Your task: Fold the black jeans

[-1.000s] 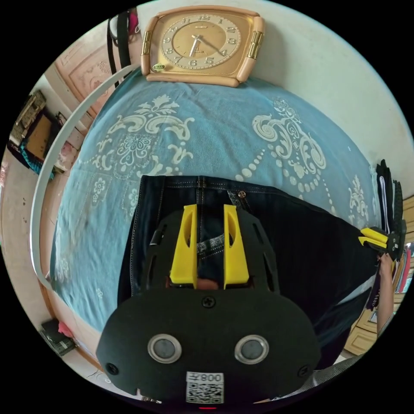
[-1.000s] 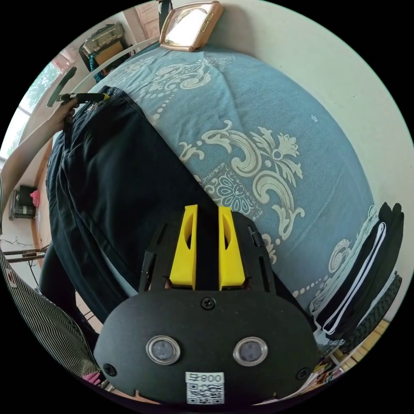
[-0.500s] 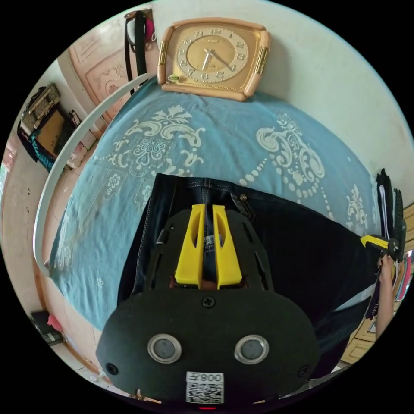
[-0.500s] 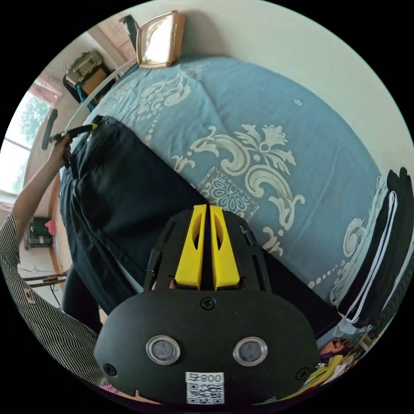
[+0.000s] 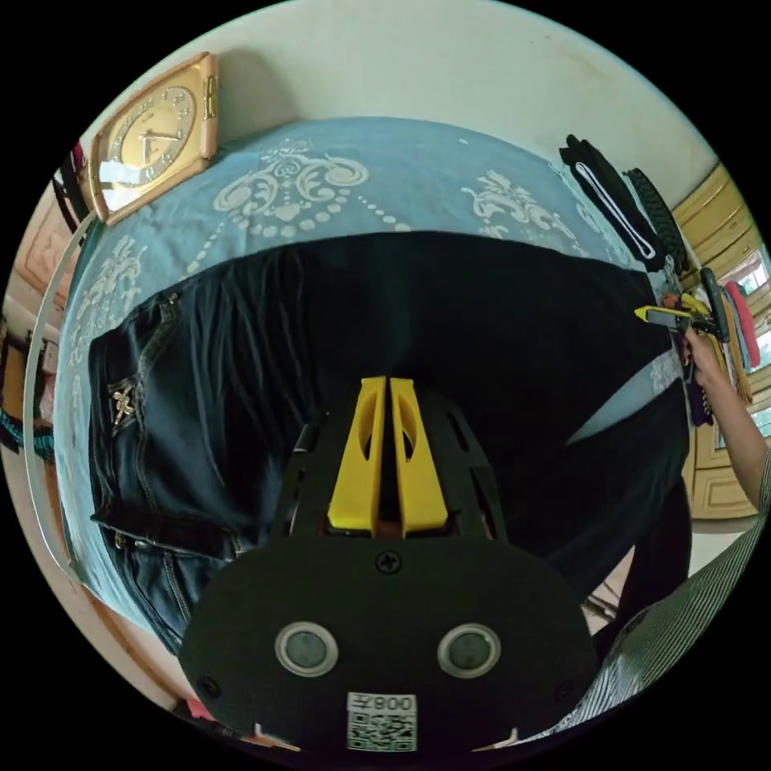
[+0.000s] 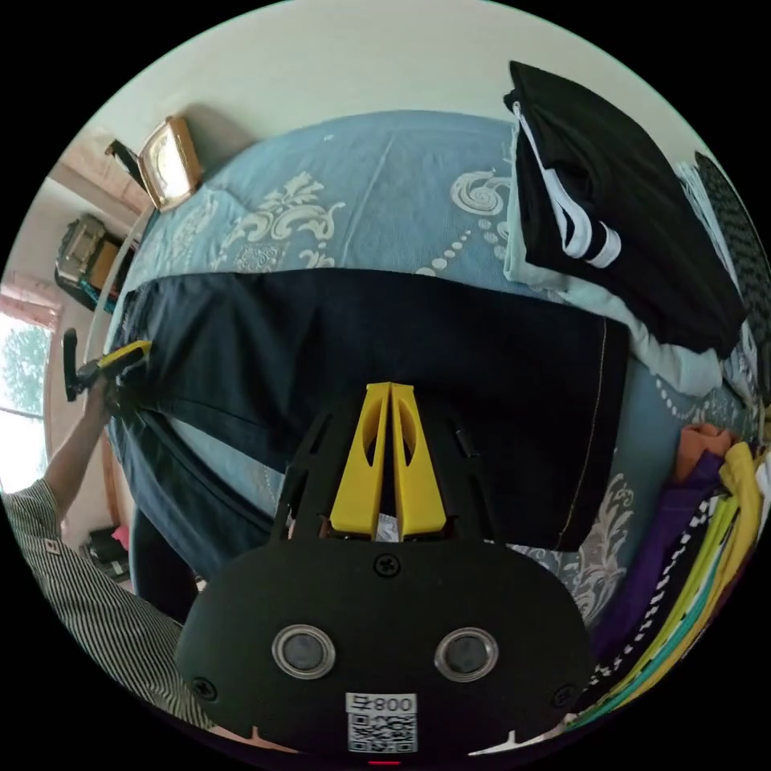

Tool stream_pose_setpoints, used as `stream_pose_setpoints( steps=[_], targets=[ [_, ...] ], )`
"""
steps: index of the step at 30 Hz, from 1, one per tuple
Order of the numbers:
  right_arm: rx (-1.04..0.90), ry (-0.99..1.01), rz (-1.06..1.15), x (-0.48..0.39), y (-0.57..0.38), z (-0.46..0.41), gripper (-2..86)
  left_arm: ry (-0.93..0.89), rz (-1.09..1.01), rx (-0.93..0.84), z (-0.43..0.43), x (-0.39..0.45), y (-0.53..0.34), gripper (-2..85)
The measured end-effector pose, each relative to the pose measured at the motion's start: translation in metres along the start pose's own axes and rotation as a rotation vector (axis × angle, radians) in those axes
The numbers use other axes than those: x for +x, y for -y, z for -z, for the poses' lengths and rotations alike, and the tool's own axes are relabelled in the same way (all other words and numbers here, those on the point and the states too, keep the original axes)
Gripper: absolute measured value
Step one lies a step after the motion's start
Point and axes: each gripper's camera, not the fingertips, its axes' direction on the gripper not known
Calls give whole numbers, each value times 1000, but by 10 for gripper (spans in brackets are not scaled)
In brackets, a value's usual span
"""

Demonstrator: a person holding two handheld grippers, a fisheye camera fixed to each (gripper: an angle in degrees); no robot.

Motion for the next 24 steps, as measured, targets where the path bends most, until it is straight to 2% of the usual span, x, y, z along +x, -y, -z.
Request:
stream_pose_setpoints(
  steps=[2, 6, 9, 12, 15, 20, 24],
  targets=[
    [-35, 6, -18, -4, 5, 4, 3, -23, 62, -72, 3, -8, -6, 7],
    [-38, -94, 58, -35, 9, 18, 5, -81, 223, 79, 52, -34, -71, 7],
    [48, -2, 162, -85, 9, 34, 11, -31, 401, 148, 80, -73, -143, 11],
    [49, 155, 352, -171, 18, 31, 29, 11, 574, 140, 90, -119, -205, 15],
    [27, 280, 572, -283, 33, 21, 52, 52, 663, 162, 98, -154, -244, 18],
    [-10, 342, 890, -481, 56, -6, 72, 101, 671, 156, 91, -194, -268, 18],
    [-51, 321, 995, -576, 63, -33, 81, 81, 631, 135, 77, -210, -284, 11]
  ],
)
